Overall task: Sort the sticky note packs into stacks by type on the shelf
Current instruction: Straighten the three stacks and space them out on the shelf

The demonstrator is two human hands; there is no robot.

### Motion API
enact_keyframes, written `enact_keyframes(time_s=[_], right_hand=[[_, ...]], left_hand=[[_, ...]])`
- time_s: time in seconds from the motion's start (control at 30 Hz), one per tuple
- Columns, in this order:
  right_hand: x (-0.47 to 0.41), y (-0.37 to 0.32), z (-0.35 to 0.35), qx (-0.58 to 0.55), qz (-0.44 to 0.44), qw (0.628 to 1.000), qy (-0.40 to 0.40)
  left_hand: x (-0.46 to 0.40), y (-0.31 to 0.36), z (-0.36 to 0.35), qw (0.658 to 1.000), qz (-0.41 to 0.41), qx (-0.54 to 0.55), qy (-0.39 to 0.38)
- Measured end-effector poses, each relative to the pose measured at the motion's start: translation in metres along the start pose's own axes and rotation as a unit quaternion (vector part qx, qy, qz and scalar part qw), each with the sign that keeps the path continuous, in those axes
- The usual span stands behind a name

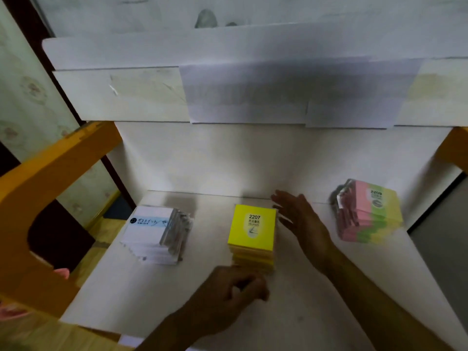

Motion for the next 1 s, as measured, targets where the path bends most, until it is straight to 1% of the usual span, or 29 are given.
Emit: enact_keyframes(time_s=[0.03, 0.1, 0.13, 0.17, 0.23, 0.4, 0.53, 0.67, 0.73, 0.8, 0.83, 0.9, 1.0], right_hand=[[-0.006, -0.001, -0.005, 0.001, -0.029, 0.999, -0.031], [-0.012, 0.000, -0.014, 0.026, -0.072, 0.993, -0.090], [-0.013, 0.001, -0.016, 0.044, -0.088, 0.989, -0.108], [-0.013, 0.000, -0.016, 0.064, -0.097, 0.987, -0.111], [-0.013, 0.000, -0.016, 0.088, -0.112, 0.984, -0.104], [-0.013, 0.003, -0.020, 0.079, -0.111, 0.986, -0.100], [-0.014, 0.006, -0.024, 0.085, -0.118, 0.984, -0.100], [-0.014, 0.006, -0.026, 0.085, -0.114, 0.984, -0.104], [-0.013, 0.004, -0.026, 0.088, -0.108, 0.984, -0.110], [-0.011, 0.000, -0.027, 0.112, -0.078, 0.984, -0.116], [-0.010, -0.002, -0.027, 0.132, -0.052, 0.984, -0.112], [-0.008, -0.006, -0.023, 0.160, 0.002, 0.983, -0.092], [0.005, -0.021, -0.006, 0.169, 0.045, 0.984, -0.044]], left_hand=[[-0.005, 0.004, -0.005, 0.998, 0.008, 0.000, -0.061], [-0.018, 0.006, -0.009, 0.994, 0.029, 0.040, -0.096], [-0.023, 0.007, -0.009, 0.989, 0.057, 0.084, -0.103], [-0.027, 0.008, -0.007, 0.981, 0.088, 0.136, -0.109], [-0.030, 0.005, -0.005, 0.967, 0.116, 0.206, -0.100], [-0.033, 0.001, -0.011, 0.956, 0.128, 0.257, -0.067], [-0.032, -0.001, -0.014, 0.963, 0.101, 0.242, -0.069], [-0.032, -0.002, -0.014, 0.976, 0.080, 0.191, -0.070], [-0.032, 0.002, -0.012, 0.983, 0.069, 0.147, -0.080], [-0.031, 0.005, -0.011, 0.990, 0.047, 0.093, -0.092], [-0.029, 0.006, -0.010, 0.991, 0.042, 0.082, -0.098], [-0.024, 0.007, -0.010, 0.989, 0.044, 0.088, -0.111], [-0.018, 0.019, -0.021, 0.982, 0.032, 0.114, -0.148]])
Point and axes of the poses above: each hand's wrist, its own x-axis away from the middle knuckle, its own z-axis out of the back of the hand, y = z × x, the point moved 2 cm from there along -x, towards the middle knuckle, and after that the axes turned 3 degrees about -x, right-handed, at the moved point
